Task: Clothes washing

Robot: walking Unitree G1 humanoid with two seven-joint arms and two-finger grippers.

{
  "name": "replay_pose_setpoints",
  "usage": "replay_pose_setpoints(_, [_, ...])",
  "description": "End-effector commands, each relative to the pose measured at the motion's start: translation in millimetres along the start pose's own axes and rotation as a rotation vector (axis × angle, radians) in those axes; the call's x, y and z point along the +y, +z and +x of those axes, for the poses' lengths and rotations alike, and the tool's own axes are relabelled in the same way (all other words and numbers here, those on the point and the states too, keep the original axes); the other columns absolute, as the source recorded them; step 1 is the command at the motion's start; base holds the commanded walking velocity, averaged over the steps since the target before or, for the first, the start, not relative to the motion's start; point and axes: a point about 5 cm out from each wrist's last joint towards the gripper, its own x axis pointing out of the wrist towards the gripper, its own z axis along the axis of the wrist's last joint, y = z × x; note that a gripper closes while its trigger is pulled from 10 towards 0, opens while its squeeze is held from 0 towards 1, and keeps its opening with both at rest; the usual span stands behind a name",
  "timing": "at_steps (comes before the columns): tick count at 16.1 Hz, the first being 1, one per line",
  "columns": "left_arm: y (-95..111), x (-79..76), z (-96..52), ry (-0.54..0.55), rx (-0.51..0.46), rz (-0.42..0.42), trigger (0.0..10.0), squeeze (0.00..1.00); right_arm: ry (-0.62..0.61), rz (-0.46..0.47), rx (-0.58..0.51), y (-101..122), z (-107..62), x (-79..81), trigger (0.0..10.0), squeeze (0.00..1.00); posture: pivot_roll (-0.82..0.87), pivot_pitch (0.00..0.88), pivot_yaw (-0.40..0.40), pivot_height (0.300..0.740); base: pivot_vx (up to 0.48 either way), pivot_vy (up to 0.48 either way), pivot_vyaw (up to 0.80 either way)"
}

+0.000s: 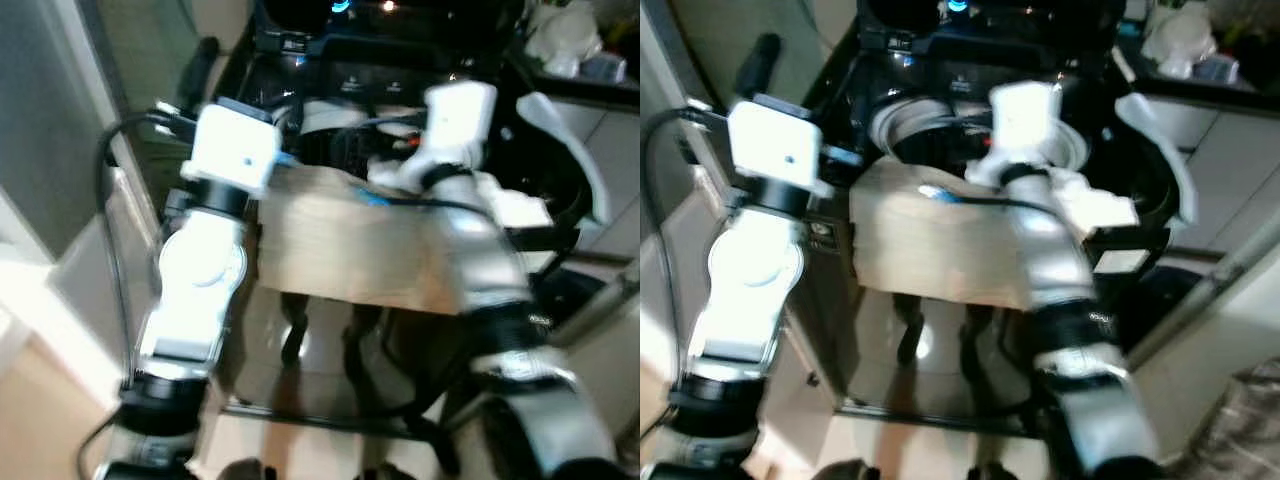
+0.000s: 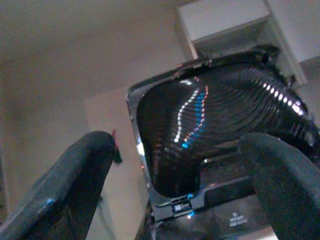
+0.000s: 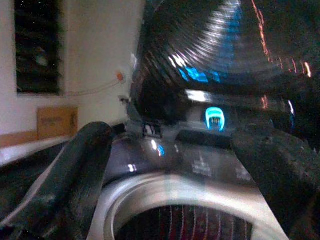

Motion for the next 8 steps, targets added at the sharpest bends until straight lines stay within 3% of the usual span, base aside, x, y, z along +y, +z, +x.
replay_pose_setpoints(1, [3.0, 10.4, 0.9, 0.03, -0.011, 0.017, 10.0, 0.0, 0.066, 0.08, 0.022, 12.3, 2.7, 2.3, 10.0, 0.0, 0.08, 0.029, -0.042, 0.74, 0.0, 0.0, 0.0])
replay_pose_setpoints(3, [1.8, 11.1, 0.1, 0.032, -0.006, 0.017, 10.0, 0.0, 0.018, 0.018, 0.152, -0.6, -0.7, -20.2, 10.0, 0.0, 0.07, 0.029, -0.038, 0.74, 0.0, 0.0, 0.0])
replay_pose_setpoints(6, [1.7, 9.8, 1.8, 0.026, -0.009, 0.016, 10.0, 0.0, -0.08, -0.038, 0.277, -20.4, -3.0, -28.7, 10.0, 0.0, 0.07, 0.026, -0.03, 0.74, 0.0, 0.0, 0.0])
replay_pose_setpoints(8, [1.7, 9.8, 2.0, 0.02, -0.007, 0.019, 10.0, 0.0, -0.245, -0.193, 0.355, -27.6, -10.0, -44.9, 10.0, 0.0, 0.07, 0.026, -0.03, 0.74, 0.0, 0.0, 0.0])
